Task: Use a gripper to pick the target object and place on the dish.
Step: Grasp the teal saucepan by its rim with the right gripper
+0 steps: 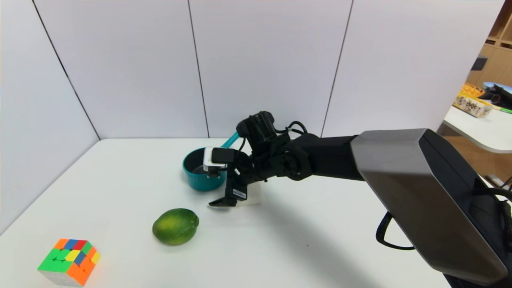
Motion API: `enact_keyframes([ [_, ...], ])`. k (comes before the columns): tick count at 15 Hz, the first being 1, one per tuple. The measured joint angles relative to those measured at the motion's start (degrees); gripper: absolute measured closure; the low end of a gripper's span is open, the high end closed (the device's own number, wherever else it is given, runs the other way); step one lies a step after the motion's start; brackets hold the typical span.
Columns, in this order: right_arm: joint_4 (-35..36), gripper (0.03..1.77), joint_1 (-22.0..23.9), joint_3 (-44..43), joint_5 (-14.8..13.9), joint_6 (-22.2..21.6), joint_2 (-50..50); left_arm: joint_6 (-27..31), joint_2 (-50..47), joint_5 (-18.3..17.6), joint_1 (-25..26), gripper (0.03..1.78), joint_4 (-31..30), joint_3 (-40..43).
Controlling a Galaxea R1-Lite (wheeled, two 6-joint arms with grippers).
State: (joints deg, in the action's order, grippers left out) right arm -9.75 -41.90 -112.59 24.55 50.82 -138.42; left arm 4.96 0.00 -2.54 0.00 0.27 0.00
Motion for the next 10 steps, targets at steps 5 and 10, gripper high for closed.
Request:
enact_keyframes([
  [5, -1.22, 0.09, 0.00, 0.00, -0.09, 1.43, 0.77, 0.00, 0.00, 0.00, 0.00, 0.12, 0.00, 0.00],
  [10, -3.34, 0.09, 0.00, 0.05, -0.94, 7.41, 1.10, 0.02, 0.00, 0.01, 0.00, 0.12, 0.00, 0.00],
])
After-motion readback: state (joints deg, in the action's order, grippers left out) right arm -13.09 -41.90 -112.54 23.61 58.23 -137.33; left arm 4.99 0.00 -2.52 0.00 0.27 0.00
